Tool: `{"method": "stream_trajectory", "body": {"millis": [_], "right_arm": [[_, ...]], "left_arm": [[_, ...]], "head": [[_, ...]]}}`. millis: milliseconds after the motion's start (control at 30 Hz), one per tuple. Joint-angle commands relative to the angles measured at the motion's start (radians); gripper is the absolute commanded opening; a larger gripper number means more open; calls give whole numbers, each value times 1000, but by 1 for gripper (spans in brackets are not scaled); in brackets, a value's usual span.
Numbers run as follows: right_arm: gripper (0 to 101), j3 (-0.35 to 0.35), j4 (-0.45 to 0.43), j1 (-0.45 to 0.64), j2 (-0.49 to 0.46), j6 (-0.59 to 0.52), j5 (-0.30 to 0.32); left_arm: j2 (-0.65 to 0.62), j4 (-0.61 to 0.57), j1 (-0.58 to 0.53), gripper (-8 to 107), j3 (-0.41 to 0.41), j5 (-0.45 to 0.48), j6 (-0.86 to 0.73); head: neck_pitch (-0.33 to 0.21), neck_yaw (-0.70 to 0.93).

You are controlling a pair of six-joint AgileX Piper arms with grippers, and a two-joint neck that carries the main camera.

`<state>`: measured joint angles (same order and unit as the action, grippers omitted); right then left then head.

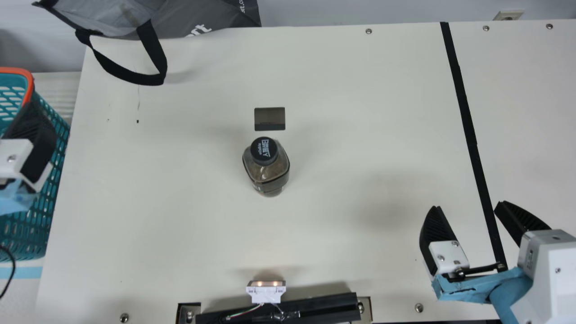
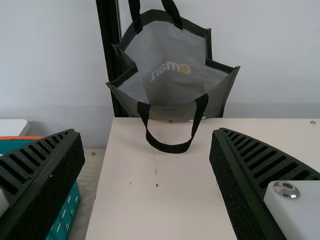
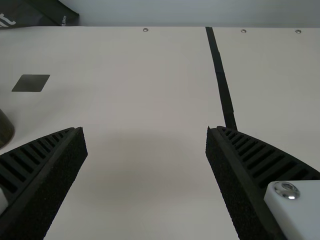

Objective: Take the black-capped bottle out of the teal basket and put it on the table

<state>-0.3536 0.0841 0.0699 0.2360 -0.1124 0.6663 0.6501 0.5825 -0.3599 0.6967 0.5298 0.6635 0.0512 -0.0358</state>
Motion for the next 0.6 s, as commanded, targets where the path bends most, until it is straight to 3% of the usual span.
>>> {"method": "stream_trajectory", "body": {"millis": [0, 567], "right_arm": [[91, 0, 0, 0, 0, 0, 0], [91, 0, 1, 0, 0, 0, -2]], "left_arm": [[-17, -9, 7, 107, -11, 0, -9], [-212, -154, 118, 107, -123, 26, -172]], "head": [[-4, 8], [-4, 8]]}}
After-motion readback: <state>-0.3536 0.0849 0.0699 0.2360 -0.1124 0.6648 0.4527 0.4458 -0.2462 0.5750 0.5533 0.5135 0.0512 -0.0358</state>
